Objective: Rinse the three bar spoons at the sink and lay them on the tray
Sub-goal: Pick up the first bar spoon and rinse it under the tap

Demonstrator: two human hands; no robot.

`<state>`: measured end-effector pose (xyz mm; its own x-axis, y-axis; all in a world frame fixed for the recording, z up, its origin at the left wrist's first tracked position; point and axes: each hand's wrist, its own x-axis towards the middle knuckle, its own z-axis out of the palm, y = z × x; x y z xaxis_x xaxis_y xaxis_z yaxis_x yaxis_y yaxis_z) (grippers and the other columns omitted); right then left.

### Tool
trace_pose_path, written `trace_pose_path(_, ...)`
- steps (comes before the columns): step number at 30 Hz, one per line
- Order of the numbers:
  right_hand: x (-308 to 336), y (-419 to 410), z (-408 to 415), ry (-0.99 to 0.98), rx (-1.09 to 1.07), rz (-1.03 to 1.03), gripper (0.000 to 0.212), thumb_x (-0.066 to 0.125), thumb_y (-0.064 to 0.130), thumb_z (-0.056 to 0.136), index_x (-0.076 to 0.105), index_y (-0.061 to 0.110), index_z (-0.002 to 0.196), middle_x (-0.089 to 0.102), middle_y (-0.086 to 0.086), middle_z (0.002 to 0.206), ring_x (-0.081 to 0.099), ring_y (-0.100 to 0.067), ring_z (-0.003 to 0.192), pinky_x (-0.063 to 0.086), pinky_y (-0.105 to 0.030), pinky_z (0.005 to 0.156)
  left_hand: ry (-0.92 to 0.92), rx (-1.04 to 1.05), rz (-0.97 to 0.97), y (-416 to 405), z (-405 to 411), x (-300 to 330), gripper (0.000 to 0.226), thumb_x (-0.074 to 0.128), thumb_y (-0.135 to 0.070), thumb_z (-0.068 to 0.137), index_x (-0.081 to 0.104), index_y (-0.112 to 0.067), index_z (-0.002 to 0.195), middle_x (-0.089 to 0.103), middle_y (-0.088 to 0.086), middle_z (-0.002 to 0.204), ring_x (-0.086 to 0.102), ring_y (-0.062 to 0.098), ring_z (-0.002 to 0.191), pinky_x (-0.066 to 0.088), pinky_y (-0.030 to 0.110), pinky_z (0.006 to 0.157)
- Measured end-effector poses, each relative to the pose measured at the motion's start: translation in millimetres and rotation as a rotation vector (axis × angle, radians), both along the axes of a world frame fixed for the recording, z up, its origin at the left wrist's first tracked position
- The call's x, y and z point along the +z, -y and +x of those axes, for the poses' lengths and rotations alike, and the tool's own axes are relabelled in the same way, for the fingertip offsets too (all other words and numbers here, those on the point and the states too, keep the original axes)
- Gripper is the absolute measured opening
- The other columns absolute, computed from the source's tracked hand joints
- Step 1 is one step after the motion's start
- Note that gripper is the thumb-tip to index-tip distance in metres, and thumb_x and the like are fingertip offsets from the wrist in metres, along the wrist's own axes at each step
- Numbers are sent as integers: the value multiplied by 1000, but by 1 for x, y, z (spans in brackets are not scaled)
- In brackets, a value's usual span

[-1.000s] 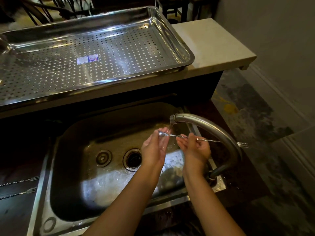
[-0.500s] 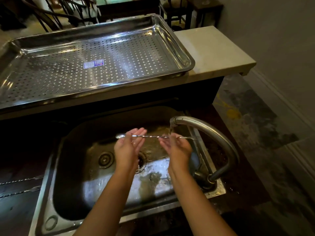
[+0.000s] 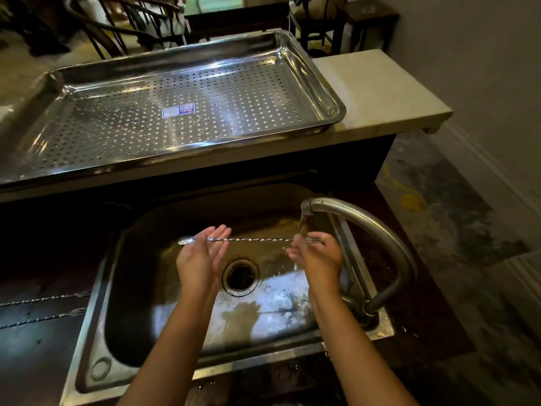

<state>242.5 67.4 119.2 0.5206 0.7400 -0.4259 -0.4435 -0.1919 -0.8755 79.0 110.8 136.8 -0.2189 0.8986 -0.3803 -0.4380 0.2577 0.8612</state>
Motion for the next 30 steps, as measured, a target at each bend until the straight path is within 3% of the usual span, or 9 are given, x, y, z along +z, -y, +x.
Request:
trace_pose_path(2,4,0,3,-10,8,15,8,55,7,89,57,1,95,67,-13,72,67,-11,50,53,-15,45,35,-16,8,2,-1,-1,23,37,-13,99,57,-5,92,65,14,101,72,9,76,56,21,76)
trace_pose_path(6,10,4,12,-61,34,33,20,42,12,96,59,6,87,70,-11,66,69,-15,53,55,-18,47,150,-25,15,2,-7,-2,21,40,-16,98,58,-5,97,66,10,101,72,10,83,57,24,80)
trace_pose_path(12,9,2,1,-364,201,52,17,50,9,92,62,-2,98,70,-15,85,73,-17,73,57,-18,58,411,97,-70,-2,-30,-5,21,46,-22,96,61,-7,98,66,7,102,65,15,95,50,34,89)
trace_pose_path(15,6,-4,-16,-425,270,38,14,53,0,88,67,0,86,72,-12,81,72,-16,73,58,-18,61,474,179,-119,1,-56,-7,20,49,-24,94,64,-11,94,65,3,96,62,13,91,47,33,95)
trace_pose_path(18,3,-9,-44,-267,410,39,29,53,-7,86,73,7,69,74,-11,74,72,-16,72,58,-18,66,420,206,-153,1,-91,-10,12,54,-16,91,64,-10,94,65,2,87,64,11,82,54,29,73)
trace_pose_path(22,4,-13,-97,99,678,-38,27,62,-12,76,69,13,84,70,-18,93,67,-26,87,53,-32,85,277,268,-119,2,-145,-12,16,45,-2,93,58,-8,102,58,5,74,60,10,69,57,23,66)
trace_pose_path(25,6,-18,-147,174,825,-111,26,60,-13,76,66,5,94,67,-11,77,65,-18,67,54,-21,65,199,304,-84,12,-196,-15,15,46,0,92,59,-8,91,66,4,63,68,7,58,56,25,71)
trace_pose_path(27,5,-20,-181,226,911,-140,21,54,-14,80,63,-5,97,61,-9,65,60,-15,56,50,-19,52,141,293,-102,17,-232,-17,11,50,-1,90,60,-5,94,68,4,62,68,8,58,58,22,65)
trace_pose_path(30,-2,-24,-228,384,1003,-143,19,55,-11,81,64,-7,97,57,-6,61,54,-13,58,41,-20,57,55,262,-199,22,-282,-18,5,58,-7,87,61,-8,83,65,3,62,65,9,54,57,20,51)
